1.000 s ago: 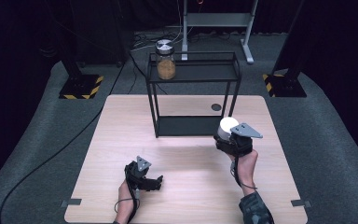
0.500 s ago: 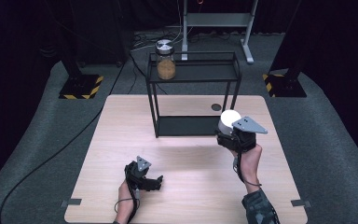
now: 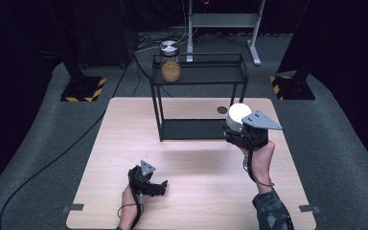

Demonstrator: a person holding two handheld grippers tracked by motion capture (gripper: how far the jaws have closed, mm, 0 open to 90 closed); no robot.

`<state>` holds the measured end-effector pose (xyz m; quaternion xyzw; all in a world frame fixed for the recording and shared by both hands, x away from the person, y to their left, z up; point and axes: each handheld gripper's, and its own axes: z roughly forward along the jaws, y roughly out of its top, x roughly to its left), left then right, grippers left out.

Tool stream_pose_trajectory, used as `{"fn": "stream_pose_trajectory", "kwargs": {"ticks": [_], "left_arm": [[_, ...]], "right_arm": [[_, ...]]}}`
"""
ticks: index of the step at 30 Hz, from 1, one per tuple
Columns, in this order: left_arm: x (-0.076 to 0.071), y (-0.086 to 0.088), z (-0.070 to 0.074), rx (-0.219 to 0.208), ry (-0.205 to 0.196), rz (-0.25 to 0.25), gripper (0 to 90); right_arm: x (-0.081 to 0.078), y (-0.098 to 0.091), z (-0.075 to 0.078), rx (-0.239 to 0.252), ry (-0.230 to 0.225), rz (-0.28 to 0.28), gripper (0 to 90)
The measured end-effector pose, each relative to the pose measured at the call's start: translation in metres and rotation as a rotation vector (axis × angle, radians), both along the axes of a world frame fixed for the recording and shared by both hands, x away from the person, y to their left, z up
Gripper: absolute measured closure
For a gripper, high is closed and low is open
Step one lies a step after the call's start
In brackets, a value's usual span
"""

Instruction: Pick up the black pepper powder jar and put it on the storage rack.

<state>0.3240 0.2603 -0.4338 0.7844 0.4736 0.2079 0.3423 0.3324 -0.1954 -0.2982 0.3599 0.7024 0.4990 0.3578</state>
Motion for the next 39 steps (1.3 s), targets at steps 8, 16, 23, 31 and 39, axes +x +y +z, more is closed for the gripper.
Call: {"fn": "stream_pose_trajectory", "kwargs": {"ticks": [8,16,23,31,39], "left_arm": [[0.0,0.0,0.0,0.0,0.0,-0.002,0.4],[0.0,0.0,0.0,0.0,0.0,-0.003,0.4],[0.0,0.0,0.0,0.0,0.0,-0.004,0.4],[0.0,0.0,0.0,0.0,0.0,-0.005,0.4],[0.0,0.0,0.0,0.0,0.0,-0.005,0.4]], "right_arm": [[-0.002,-0.001,0.011,-0.006,-0.014,0.003,29.8],[-0.005,-0.003,0.018,-0.005,-0.029,0.011,29.8],[-0.009,-0.001,0.027,-0.021,-0.053,0.023,29.8],[-0.008,-0.002,0.036,-0.028,-0.059,0.017,29.8],[-0.006,-0.001,0.044,-0.04,-0.066,0.01,29.8]]}}
